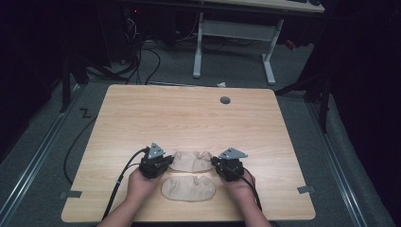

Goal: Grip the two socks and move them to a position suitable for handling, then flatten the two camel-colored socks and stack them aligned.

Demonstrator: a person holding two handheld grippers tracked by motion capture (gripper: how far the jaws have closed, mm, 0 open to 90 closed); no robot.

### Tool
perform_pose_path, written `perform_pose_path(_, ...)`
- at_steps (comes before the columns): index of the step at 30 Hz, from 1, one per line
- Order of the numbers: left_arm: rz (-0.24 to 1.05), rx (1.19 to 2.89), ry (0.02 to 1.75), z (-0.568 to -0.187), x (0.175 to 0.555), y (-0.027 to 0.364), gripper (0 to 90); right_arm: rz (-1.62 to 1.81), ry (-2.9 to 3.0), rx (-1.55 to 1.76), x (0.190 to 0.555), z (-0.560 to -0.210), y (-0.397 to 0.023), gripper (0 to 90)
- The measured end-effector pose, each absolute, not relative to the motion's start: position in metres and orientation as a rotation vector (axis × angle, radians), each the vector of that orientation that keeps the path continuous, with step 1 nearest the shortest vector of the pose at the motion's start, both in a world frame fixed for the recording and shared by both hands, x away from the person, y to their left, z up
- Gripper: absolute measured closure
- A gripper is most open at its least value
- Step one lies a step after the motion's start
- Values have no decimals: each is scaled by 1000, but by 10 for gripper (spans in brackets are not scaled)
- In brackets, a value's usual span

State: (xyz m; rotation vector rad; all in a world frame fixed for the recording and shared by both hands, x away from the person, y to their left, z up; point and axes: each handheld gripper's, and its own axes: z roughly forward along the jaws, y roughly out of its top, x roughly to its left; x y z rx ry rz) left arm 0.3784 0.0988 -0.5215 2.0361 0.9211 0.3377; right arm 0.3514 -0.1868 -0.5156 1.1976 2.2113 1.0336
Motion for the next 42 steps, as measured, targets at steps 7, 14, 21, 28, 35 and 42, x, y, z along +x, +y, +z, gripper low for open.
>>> perform_pose_path(7, 404, 2001, 890, -510, 369, 101, 865, 1064, 2173, 1157, 344, -507, -184, 843)
perform_pose_path(14, 409, 1976, 872, -503, 366, 105, 868, 1072, 2139, 1130, 337, -500, -184, 845)
perform_pose_path(21, 416, 1959, 867, -494, 362, 107, 869, 1089, 2116, 1113, 334, -496, -187, 844)
perform_pose_path(28, 408, 1954, 852, -491, 362, 107, 869, 1081, 2106, 1091, 327, -492, -191, 844)
perform_pose_path(35, 388, 1975, 835, -490, 356, 103, 871, 1089, 2099, 1098, 321, -490, -194, 844)
perform_pose_path(42, 394, 1989, 816, -482, 341, 102, 871, 1084, 2111, 1039, 304, -485, -195, 844)
